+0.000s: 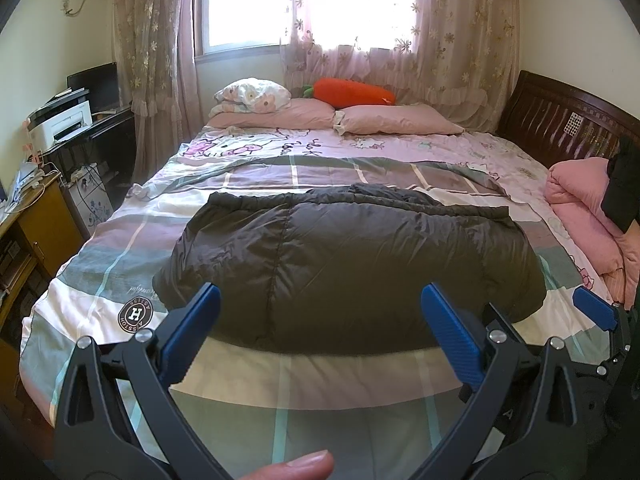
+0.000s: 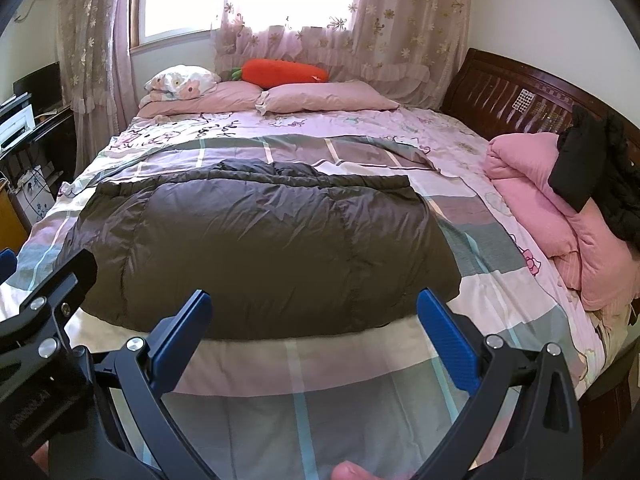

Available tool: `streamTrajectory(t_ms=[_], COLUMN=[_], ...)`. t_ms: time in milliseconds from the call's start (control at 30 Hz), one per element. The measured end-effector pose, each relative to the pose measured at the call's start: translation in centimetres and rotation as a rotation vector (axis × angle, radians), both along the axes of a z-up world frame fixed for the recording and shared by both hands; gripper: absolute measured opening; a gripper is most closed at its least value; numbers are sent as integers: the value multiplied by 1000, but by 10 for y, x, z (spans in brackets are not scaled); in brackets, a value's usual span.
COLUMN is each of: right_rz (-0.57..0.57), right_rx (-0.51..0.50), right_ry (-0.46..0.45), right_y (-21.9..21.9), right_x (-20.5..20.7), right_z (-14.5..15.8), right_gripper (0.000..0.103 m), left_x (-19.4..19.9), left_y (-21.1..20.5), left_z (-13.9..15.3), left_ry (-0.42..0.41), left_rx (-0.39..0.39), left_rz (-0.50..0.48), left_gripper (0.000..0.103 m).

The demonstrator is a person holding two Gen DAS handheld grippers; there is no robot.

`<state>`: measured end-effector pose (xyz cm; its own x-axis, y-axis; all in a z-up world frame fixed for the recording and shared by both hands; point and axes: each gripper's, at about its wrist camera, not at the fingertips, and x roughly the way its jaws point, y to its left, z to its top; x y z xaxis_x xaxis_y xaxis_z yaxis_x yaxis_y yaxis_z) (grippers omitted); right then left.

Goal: Fold large clothes

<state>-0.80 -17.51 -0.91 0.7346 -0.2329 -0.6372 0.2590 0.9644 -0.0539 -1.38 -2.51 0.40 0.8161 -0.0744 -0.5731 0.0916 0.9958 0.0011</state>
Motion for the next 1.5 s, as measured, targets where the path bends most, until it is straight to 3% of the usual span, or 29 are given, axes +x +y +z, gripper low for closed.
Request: streamTrajectory(t_ms=[867, 1267, 1500], right_rz=[21, 38, 44], right_rx=[-4, -1, -4], right_ry=[6, 12, 19], right_y=[-1, -4, -10], right_x=[2, 4, 4], right_z=[-3, -5, -10], right_gripper=[102, 102, 102], left_x=[-4, 1, -3], left_y=[-1, 1, -5], left_z=[-5, -5, -3], left_ry=[-11, 34, 15], left_rx=[22, 3, 18], left_rz=[-17, -30, -85], left_gripper=[101, 101, 101])
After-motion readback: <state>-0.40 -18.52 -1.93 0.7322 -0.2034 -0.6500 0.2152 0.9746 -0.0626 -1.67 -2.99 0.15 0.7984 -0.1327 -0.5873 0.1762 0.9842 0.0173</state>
